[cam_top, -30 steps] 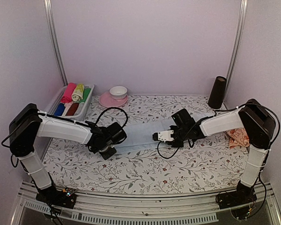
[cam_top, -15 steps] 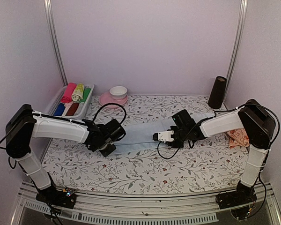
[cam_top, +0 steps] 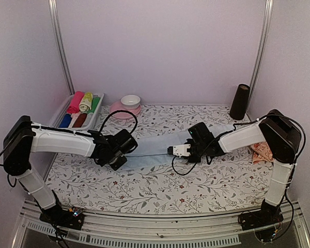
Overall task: Roll the towels
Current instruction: Adjust the towel at the center of the board.
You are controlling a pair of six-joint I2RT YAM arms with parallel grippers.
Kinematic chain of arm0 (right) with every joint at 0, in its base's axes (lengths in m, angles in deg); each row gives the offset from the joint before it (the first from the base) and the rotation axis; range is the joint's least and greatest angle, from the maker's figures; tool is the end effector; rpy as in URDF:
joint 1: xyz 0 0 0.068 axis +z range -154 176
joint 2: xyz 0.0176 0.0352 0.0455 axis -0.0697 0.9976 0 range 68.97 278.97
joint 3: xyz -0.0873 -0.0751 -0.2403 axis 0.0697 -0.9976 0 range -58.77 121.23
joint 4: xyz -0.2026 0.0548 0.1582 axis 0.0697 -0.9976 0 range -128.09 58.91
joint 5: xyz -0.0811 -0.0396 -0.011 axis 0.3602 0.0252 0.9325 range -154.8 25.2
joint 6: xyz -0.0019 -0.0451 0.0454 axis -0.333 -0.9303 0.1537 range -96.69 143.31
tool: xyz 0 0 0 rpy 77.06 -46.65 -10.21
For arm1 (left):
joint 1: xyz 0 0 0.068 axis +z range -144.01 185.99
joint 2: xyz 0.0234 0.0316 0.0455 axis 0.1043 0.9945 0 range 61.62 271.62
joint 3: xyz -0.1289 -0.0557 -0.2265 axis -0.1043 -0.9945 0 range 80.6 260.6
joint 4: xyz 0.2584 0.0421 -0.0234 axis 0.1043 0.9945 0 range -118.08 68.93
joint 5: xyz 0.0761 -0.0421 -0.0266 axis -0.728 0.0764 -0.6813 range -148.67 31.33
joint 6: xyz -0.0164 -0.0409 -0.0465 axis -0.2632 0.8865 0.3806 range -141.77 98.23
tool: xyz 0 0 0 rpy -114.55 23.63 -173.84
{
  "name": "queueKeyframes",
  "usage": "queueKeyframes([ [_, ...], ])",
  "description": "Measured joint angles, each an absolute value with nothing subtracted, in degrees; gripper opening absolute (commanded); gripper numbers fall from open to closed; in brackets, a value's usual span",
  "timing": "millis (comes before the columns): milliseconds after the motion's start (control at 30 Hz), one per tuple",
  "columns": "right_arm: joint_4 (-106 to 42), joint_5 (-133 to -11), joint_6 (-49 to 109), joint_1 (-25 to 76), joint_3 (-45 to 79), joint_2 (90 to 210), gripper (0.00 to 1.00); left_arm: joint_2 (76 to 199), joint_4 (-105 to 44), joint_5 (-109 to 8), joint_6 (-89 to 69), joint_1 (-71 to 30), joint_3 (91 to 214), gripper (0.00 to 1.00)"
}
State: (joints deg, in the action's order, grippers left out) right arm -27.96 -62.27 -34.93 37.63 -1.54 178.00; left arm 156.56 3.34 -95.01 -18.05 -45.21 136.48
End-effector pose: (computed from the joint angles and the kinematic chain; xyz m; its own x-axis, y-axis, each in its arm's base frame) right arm 0.2893 0.2541 0.1075 0.2502 -0.9140 -0.3195 -0.8151 -0.0207 -0.5790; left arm 0.2168 -0.2228 0.1538 -0.6220 0.6902 -0.3697 0.4643 0.7053 0.5357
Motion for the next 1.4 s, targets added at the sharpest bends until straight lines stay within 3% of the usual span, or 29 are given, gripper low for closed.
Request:
queueKeyframes([
  [100, -27.41, -61.88, -34.73, 37.63, -1.91, 178.03, 0.14, 156.43, 3.32, -95.20, -17.89, -45.21, 136.48, 0.00],
  [233, -26.95, -61.97, -34.58, 37.63, -2.41, 178.00, 0.24, 156.43, 3.34, -95.23, -17.63, -45.21, 136.48, 0.00],
  [867, -26.82, -62.38, -32.02, 37.63, -2.46, 177.68, 0.25, 156.38, 3.34, -95.42, -17.24, -45.21, 136.48, 0.00],
  [1033, -26.99, -63.13, -31.36, 37.61, -2.46, 177.13, 0.32, 156.38, 3.34, -95.47, -17.24, -45.21, 136.48, 0.00],
  [1200, -26.99, -63.80, -30.51, 37.57, -2.28, 176.34, 0.31, 156.38, 3.34, -95.60, -17.22, -45.21, 136.48, 0.00],
  [1400, -27.02, -63.80, -30.27, 37.57, -2.15, 176.21, 0.23, 156.38, 3.34, -95.69, -17.22, -45.21, 136.48, 0.00],
])
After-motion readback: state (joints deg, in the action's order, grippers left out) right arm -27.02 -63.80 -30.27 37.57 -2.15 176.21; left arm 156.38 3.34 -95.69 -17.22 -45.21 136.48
